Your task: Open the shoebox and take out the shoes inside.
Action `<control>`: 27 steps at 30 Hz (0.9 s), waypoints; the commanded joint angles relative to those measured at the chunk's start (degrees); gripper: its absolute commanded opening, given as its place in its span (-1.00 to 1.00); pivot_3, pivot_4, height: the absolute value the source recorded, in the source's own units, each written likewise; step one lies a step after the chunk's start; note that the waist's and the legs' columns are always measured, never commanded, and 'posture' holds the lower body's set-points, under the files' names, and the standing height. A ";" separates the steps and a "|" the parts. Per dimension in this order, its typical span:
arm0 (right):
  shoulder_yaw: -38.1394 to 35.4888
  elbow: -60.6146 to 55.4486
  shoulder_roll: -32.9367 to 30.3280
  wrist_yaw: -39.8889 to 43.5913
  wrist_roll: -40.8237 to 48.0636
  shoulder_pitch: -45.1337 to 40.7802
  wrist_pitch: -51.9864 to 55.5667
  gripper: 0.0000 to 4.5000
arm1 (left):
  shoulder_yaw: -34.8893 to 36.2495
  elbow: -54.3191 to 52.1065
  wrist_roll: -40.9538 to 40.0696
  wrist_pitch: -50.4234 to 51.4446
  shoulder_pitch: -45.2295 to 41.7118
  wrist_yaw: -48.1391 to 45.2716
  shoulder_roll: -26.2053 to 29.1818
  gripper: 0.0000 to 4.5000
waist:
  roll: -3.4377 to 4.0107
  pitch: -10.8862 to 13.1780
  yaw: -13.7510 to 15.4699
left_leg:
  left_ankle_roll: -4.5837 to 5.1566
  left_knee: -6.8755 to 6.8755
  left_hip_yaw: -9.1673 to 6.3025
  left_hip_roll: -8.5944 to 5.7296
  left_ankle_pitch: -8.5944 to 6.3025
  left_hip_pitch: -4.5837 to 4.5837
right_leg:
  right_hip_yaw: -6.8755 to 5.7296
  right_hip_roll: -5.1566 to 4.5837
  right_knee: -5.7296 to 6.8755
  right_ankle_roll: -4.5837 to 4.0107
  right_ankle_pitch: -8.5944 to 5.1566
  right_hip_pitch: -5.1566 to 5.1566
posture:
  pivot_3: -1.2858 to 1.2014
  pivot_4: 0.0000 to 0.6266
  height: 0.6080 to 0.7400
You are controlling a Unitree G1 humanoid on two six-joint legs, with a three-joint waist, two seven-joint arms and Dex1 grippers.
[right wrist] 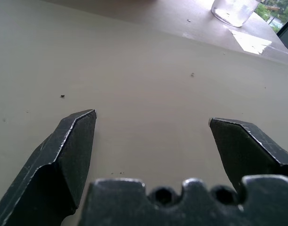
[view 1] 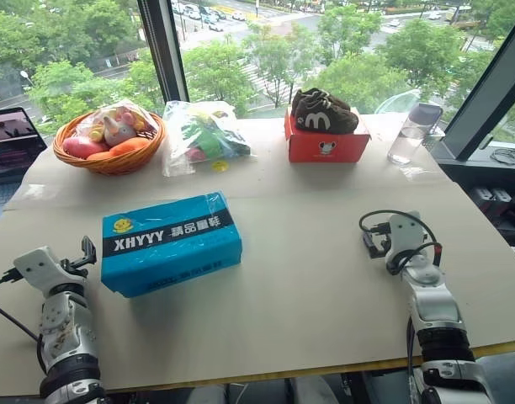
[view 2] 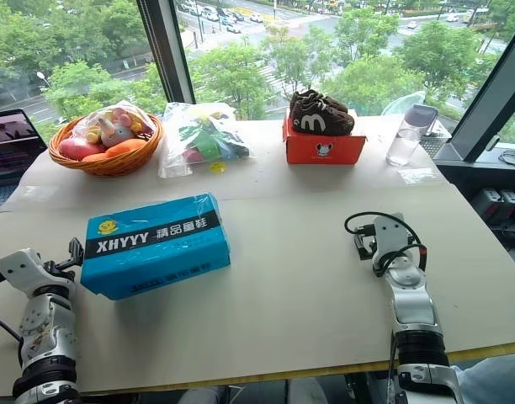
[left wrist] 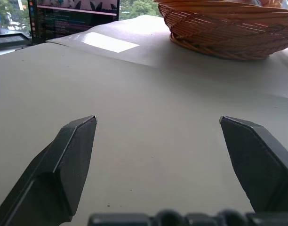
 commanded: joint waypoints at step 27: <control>28.39 -5.59 1.54 40.80 4.34 -18.46 0.65 -0.98 | -9.02 -21.32 1.28 9.08 20.93 -45.35 28.15 -1.00 | 0.14 0.24 -1.10 | 0.01 -0.09 0.04 0.14 -0.01 -0.21 | -0.02 0.04 0.13 -0.15 -0.07 -0.45 | 0.03 -0.52 1.00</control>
